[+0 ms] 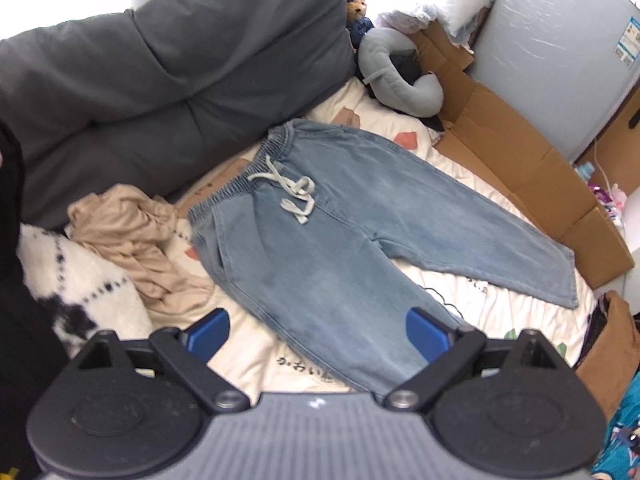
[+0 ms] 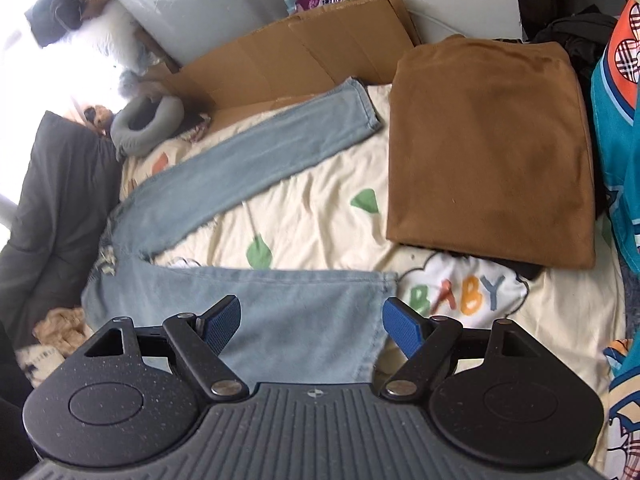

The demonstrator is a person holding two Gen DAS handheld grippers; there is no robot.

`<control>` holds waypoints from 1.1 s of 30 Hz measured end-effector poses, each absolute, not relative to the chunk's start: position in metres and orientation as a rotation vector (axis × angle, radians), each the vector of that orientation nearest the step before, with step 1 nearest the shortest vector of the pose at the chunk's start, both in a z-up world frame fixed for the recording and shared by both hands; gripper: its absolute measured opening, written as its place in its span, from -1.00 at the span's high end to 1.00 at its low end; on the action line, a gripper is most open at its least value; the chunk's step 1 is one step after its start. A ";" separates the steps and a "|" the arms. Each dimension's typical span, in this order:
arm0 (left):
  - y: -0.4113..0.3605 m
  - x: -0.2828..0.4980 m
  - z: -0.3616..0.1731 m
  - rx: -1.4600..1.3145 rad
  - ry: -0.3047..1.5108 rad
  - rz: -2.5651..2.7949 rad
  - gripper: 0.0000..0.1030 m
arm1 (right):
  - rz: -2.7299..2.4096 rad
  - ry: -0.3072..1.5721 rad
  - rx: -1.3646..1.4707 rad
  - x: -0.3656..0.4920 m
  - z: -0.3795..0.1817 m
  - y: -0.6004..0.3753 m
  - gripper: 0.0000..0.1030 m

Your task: Fold clothes

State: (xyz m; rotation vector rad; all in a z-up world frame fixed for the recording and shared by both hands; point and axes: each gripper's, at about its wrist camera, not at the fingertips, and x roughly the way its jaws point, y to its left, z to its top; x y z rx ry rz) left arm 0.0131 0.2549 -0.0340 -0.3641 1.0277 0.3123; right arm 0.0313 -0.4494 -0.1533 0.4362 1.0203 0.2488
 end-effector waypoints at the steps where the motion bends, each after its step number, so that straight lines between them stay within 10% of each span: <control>1: 0.255 0.010 -0.041 -0.373 1.021 0.309 -0.87 | 0.246 1.027 0.437 0.028 -0.159 -0.449 -0.61; 12: 0.259 -0.014 -0.140 -0.487 1.020 0.346 -0.86 | 0.204 1.035 0.408 0.000 -0.232 -0.437 -0.52; 20: 0.249 -0.006 -0.213 -0.464 1.041 0.286 -0.59 | 0.199 1.097 0.320 -0.013 -0.287 -0.416 -0.08; 33: 0.237 0.011 -0.309 -0.533 1.112 0.258 -0.57 | 0.178 1.099 0.249 -0.008 -0.329 -0.393 -0.07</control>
